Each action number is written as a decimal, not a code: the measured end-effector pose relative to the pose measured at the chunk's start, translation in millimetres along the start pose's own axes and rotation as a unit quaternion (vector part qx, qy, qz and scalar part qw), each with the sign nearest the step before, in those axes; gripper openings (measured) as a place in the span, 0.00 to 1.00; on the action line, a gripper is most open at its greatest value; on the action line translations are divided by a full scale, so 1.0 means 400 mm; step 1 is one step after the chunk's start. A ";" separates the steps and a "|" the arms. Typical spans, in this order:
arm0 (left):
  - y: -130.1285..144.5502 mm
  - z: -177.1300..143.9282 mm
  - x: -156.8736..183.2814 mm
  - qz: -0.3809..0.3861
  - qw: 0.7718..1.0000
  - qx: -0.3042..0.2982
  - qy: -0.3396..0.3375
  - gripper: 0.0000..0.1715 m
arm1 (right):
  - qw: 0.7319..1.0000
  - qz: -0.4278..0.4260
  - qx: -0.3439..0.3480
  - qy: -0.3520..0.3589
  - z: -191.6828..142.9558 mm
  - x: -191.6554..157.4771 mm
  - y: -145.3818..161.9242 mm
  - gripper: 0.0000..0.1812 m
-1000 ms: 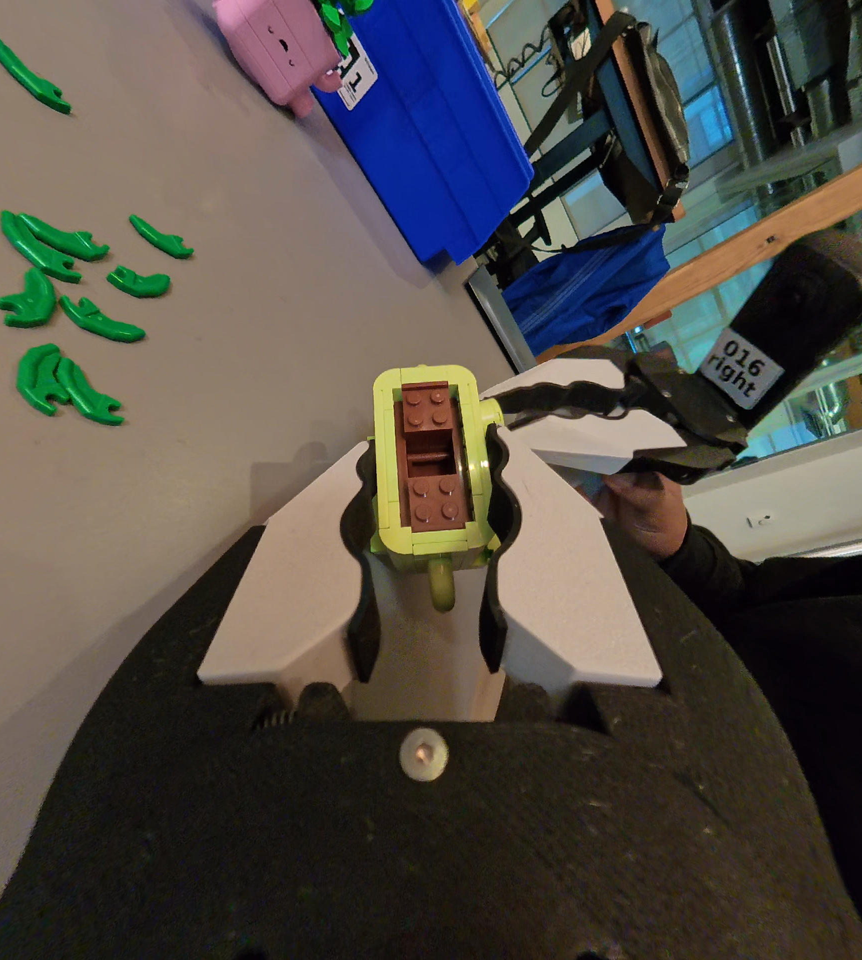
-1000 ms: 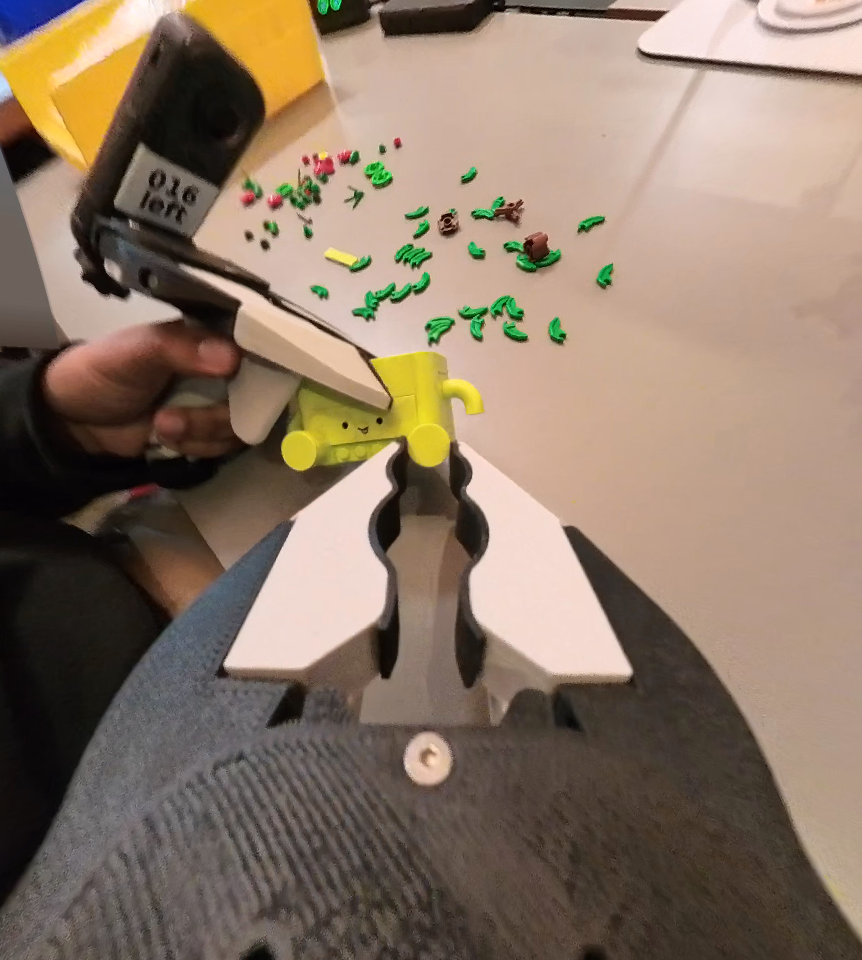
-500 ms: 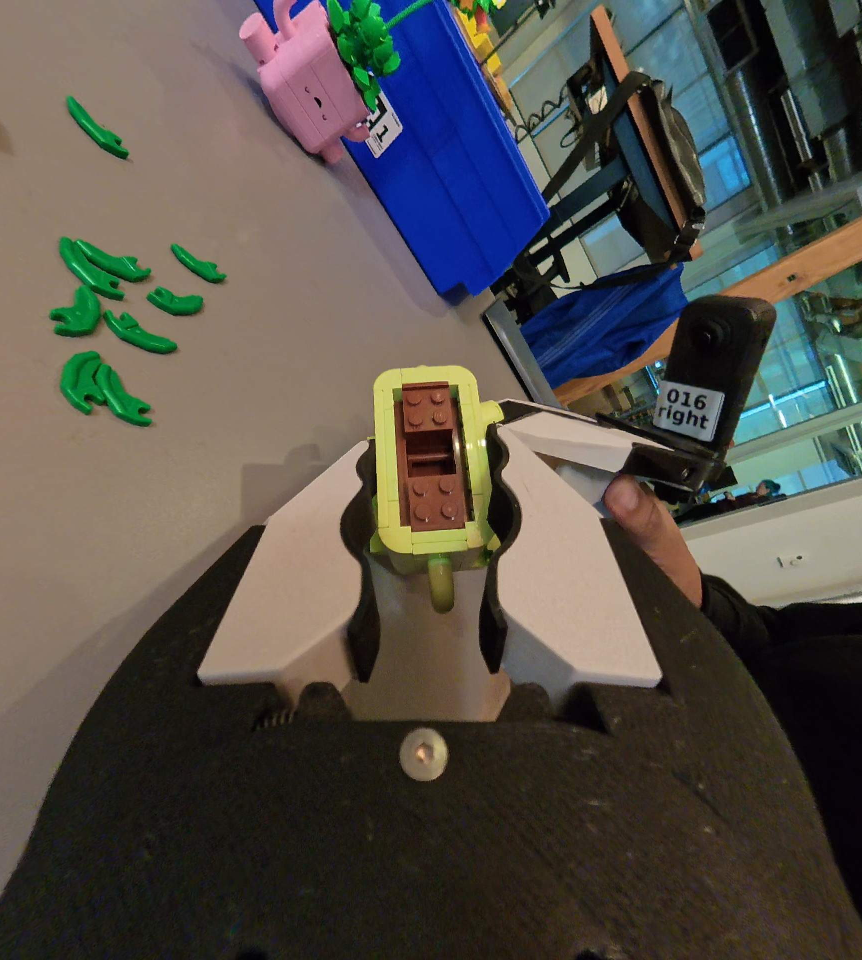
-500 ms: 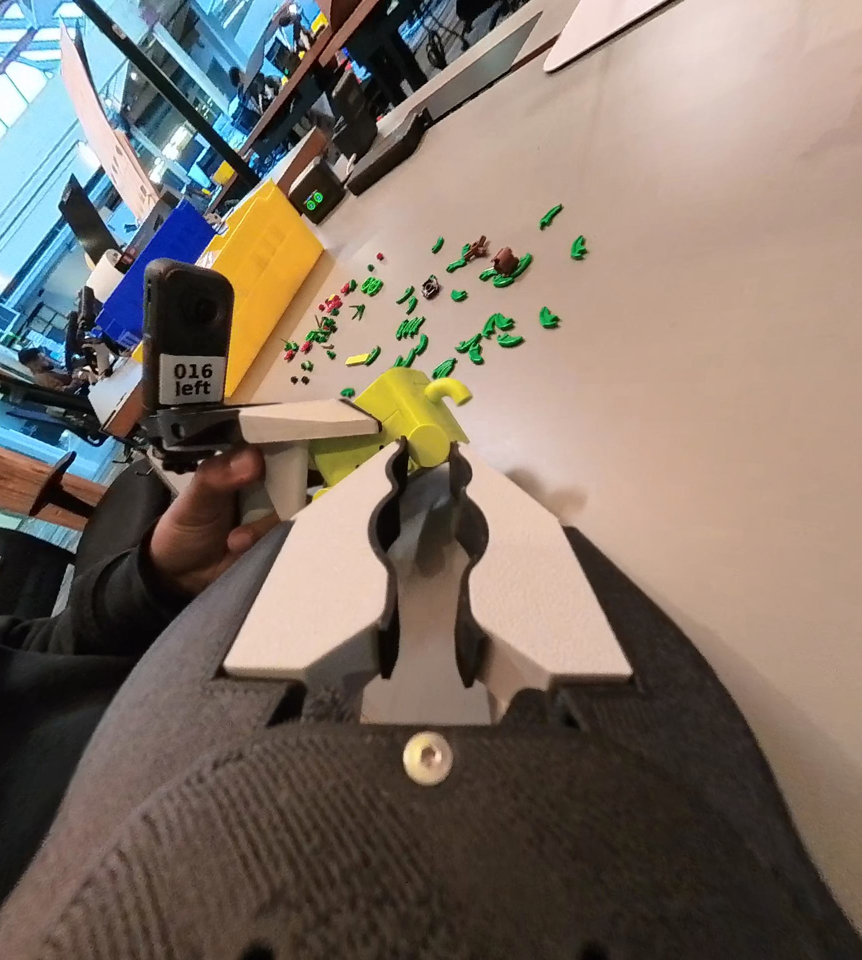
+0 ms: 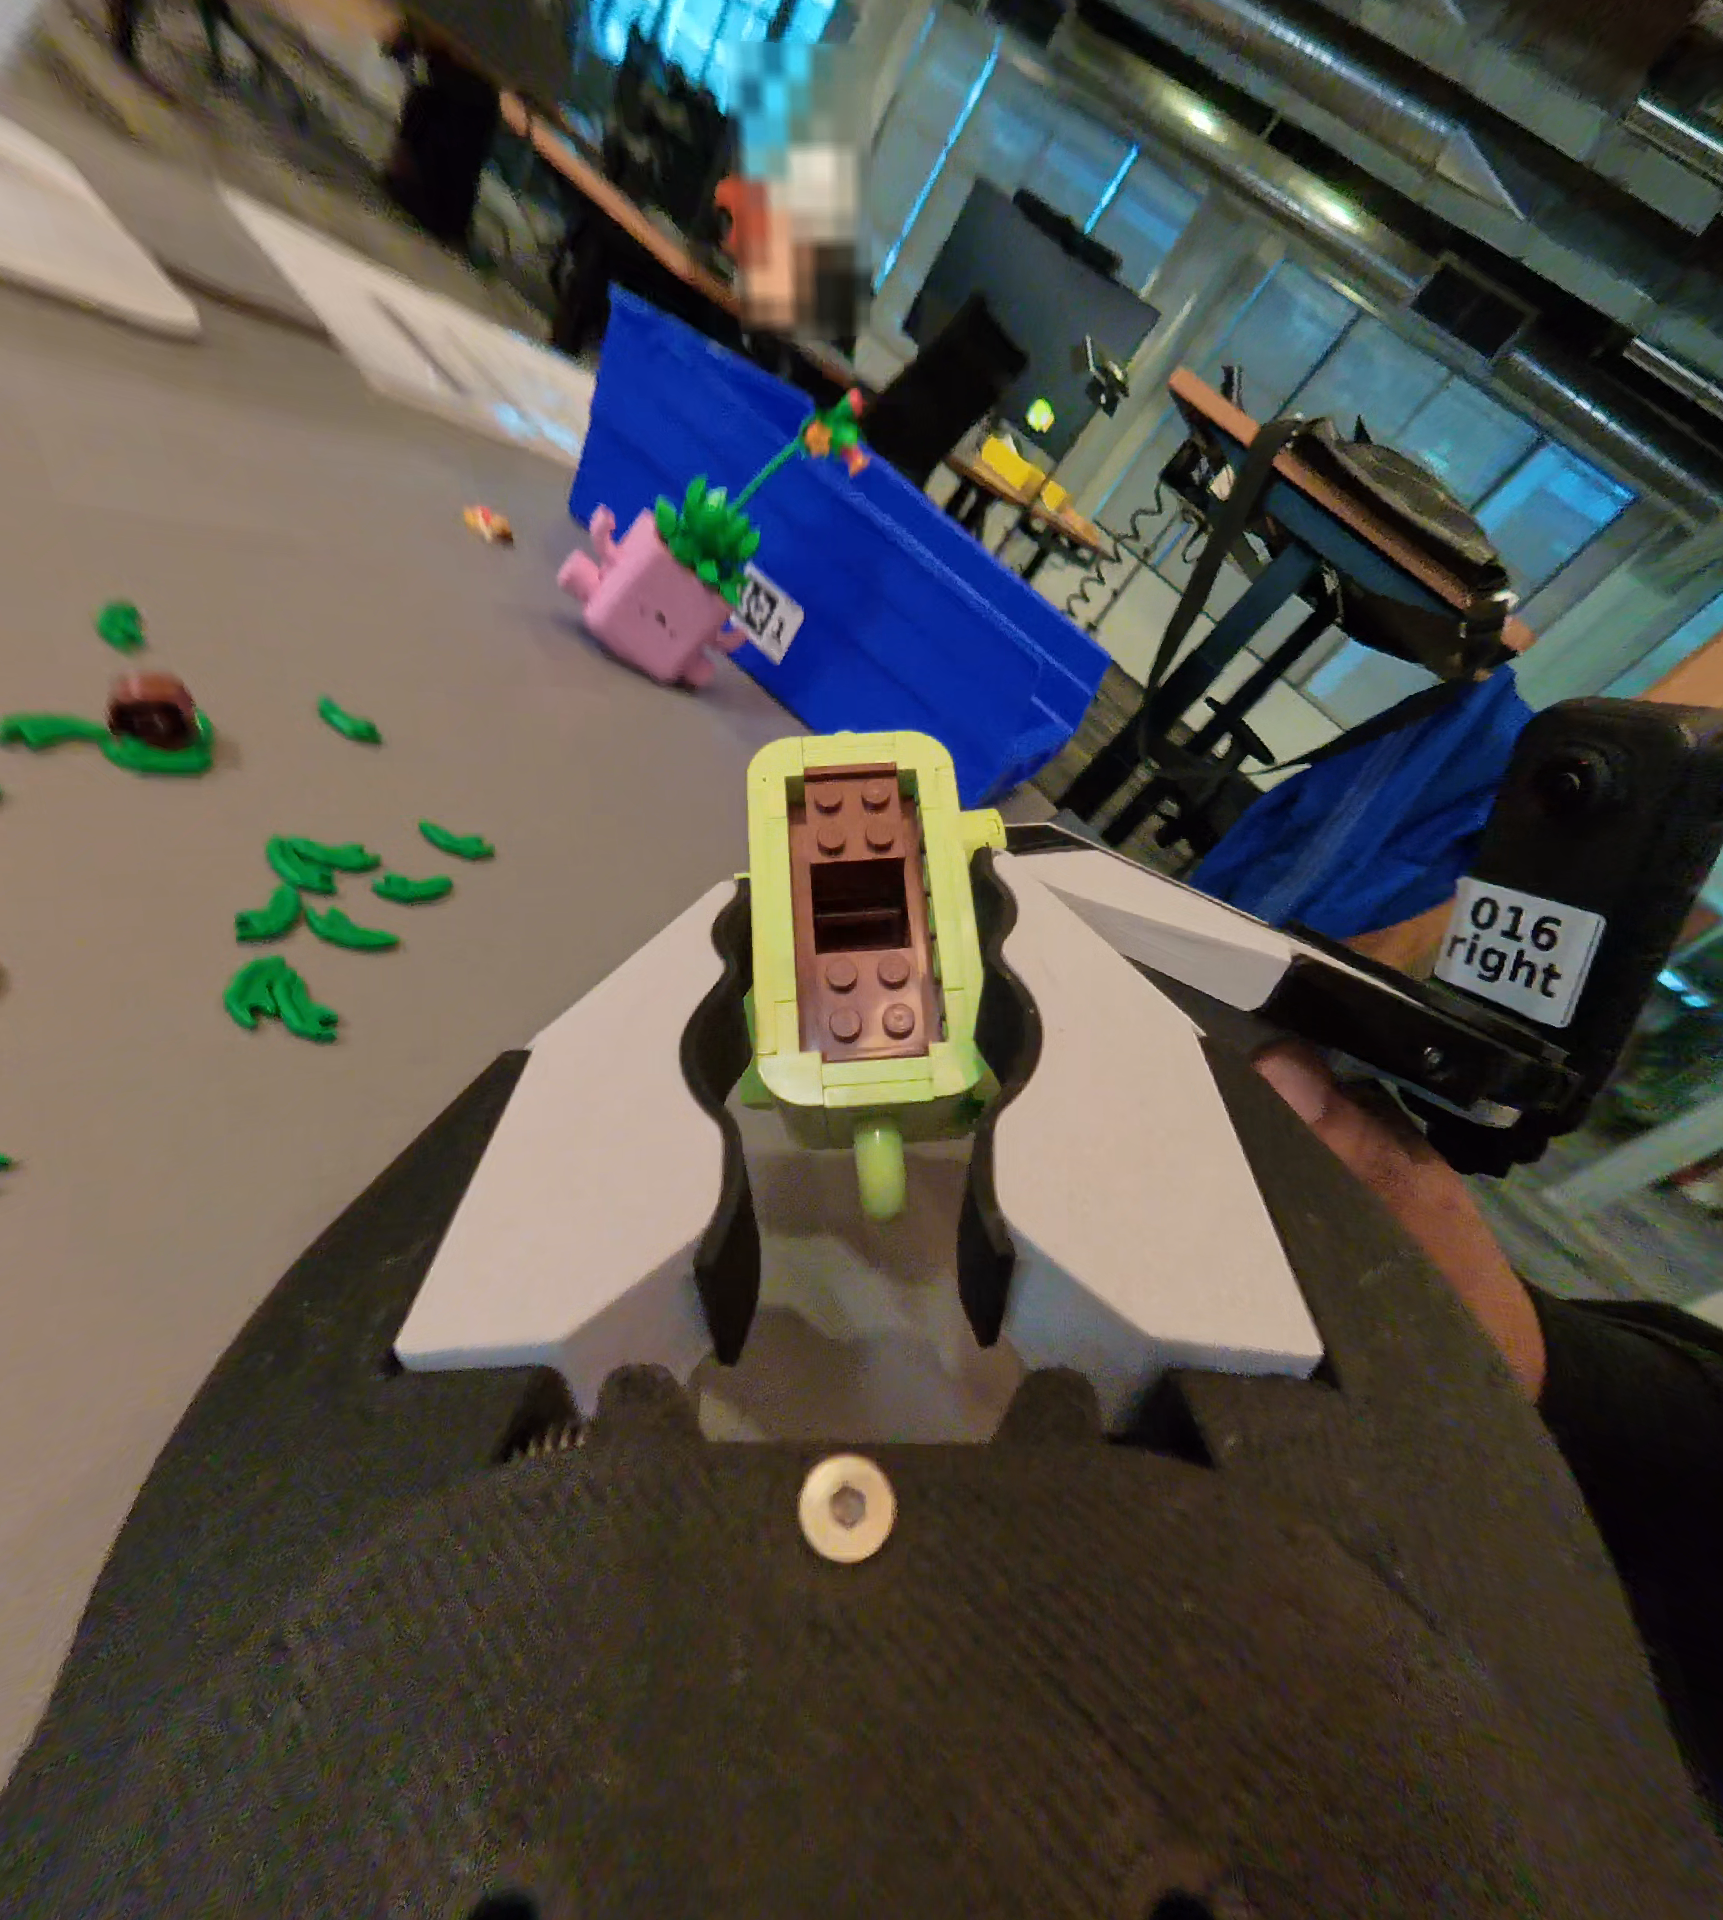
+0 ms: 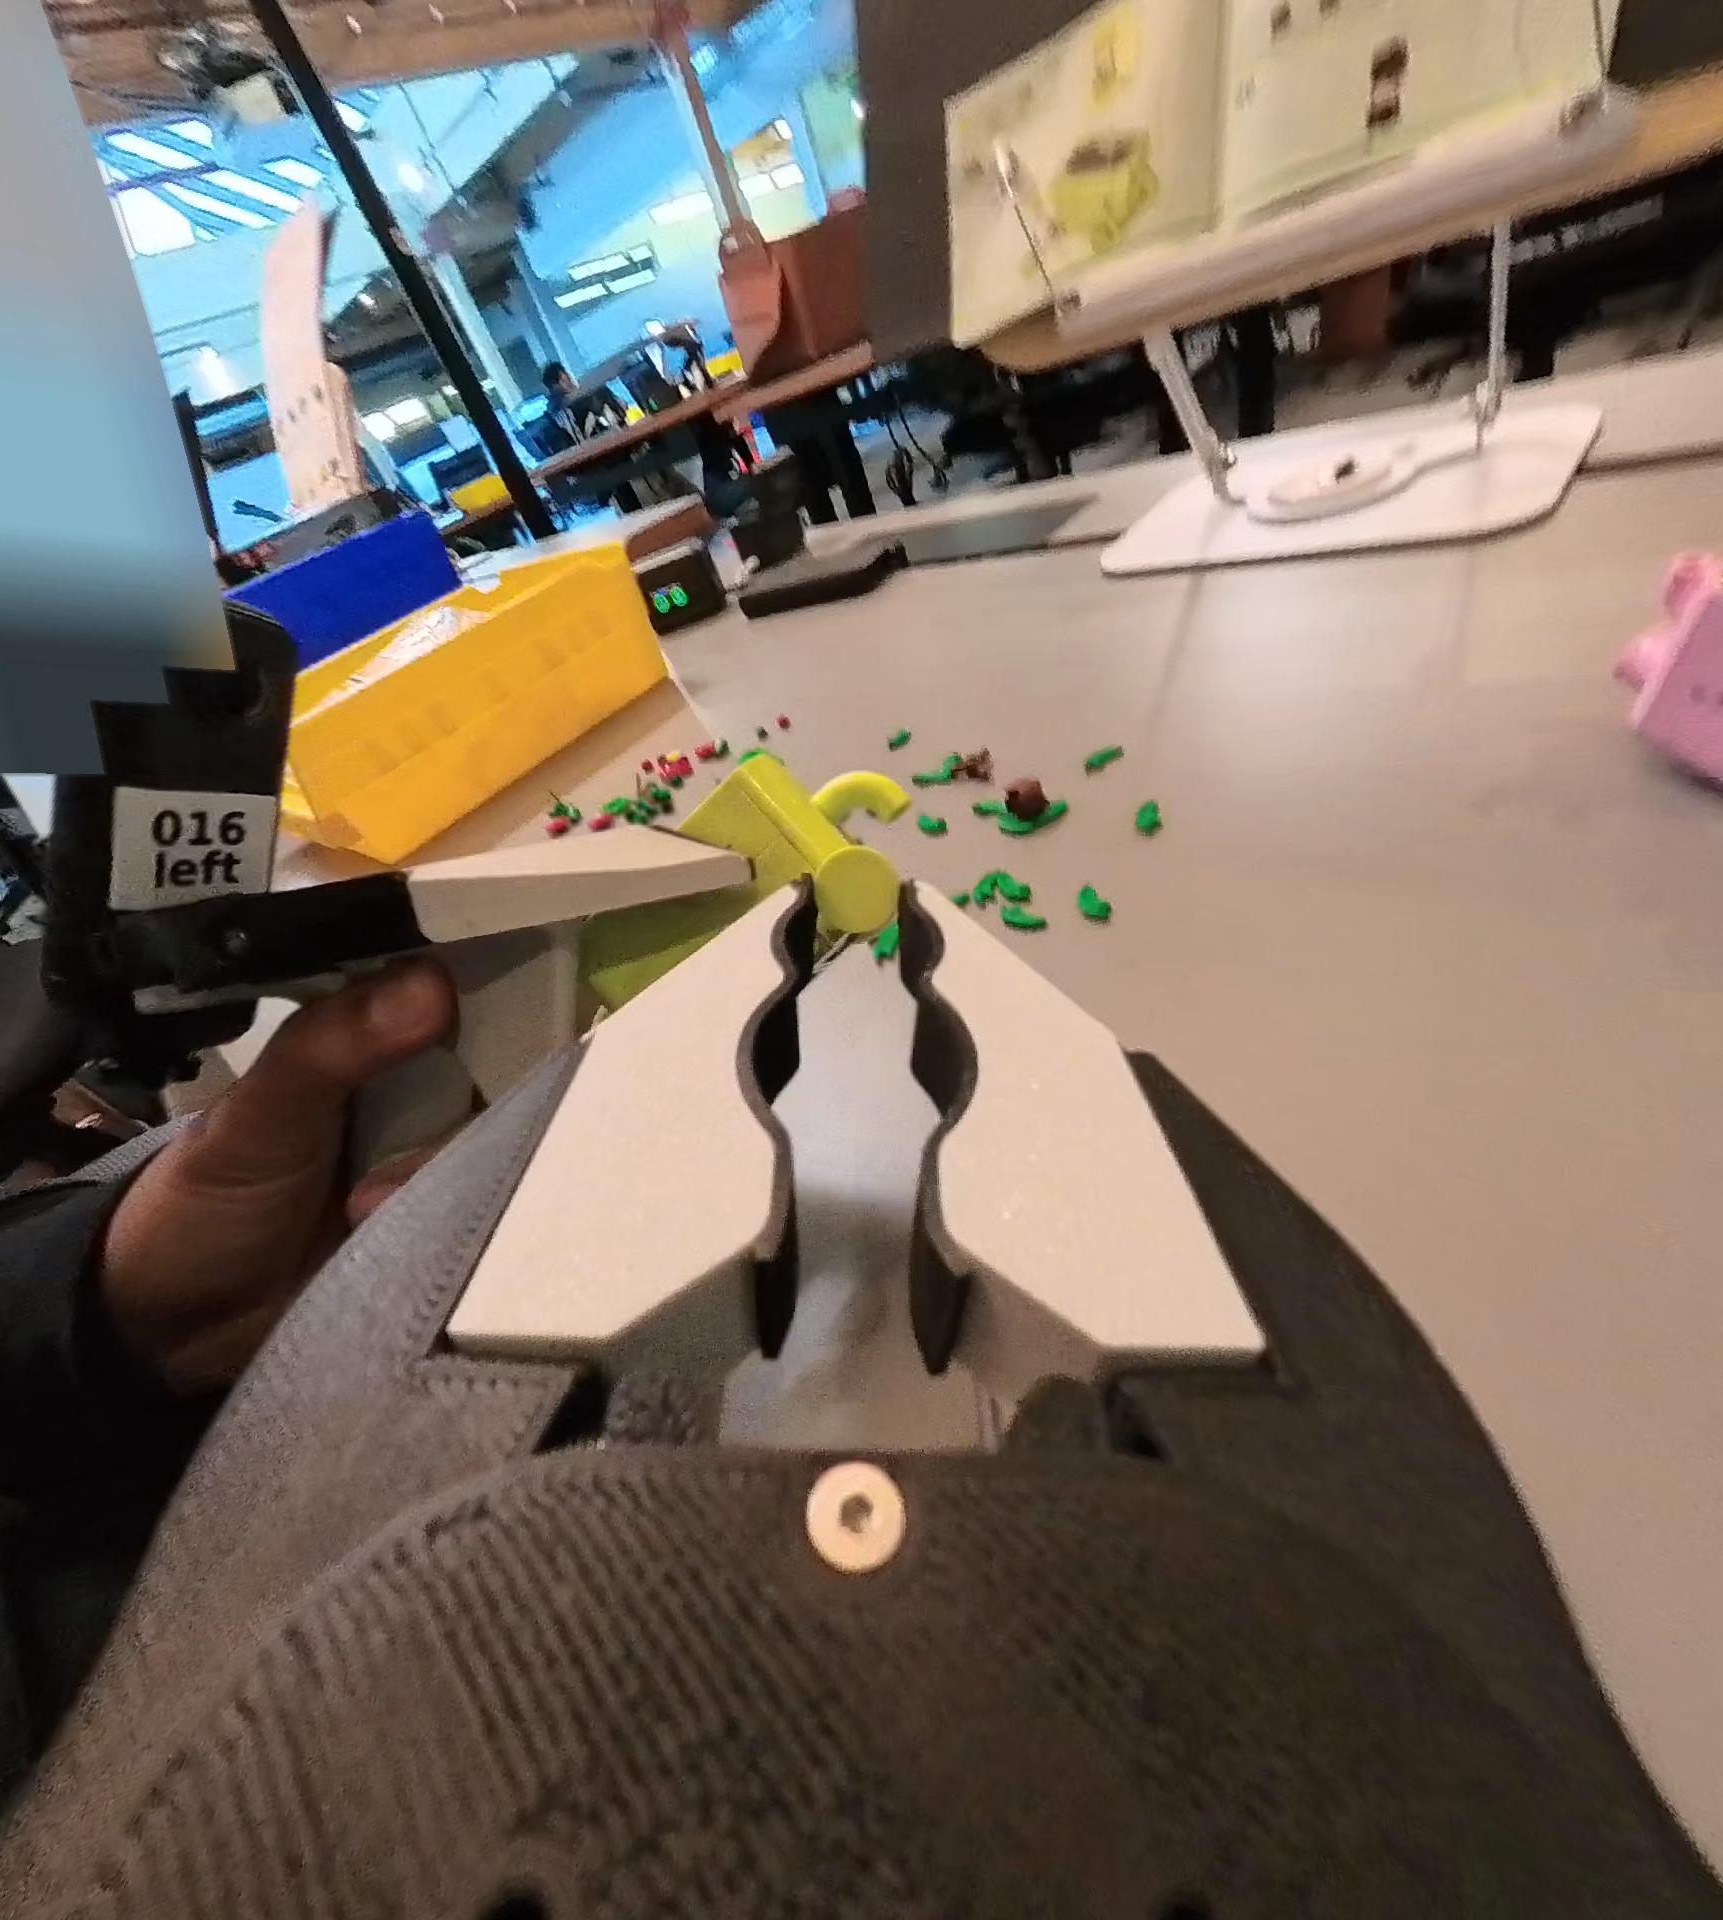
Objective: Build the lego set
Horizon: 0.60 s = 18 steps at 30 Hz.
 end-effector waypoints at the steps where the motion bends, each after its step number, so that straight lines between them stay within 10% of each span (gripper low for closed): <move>1: -0.010 -0.005 0.009 0.023 1.000 0.015 -0.002 0.23 | 1.000 -0.012 0.014 -0.009 0.000 -0.007 -0.009 0.08; 18: -0.078 -0.051 0.078 0.148 0.980 0.136 -0.006 0.23 | 0.984 -0.150 0.088 -0.033 -0.008 -0.086 -0.076 0.08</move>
Point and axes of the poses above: each gripper's, where its closed fingertips meet, z out along the fingers, y out of its underside, x = y × z across the jaws, the point moved 4 cm from there along -z, back along the fingers, and after that the axes turned 6 degrees about x, right-handed, at the moved point
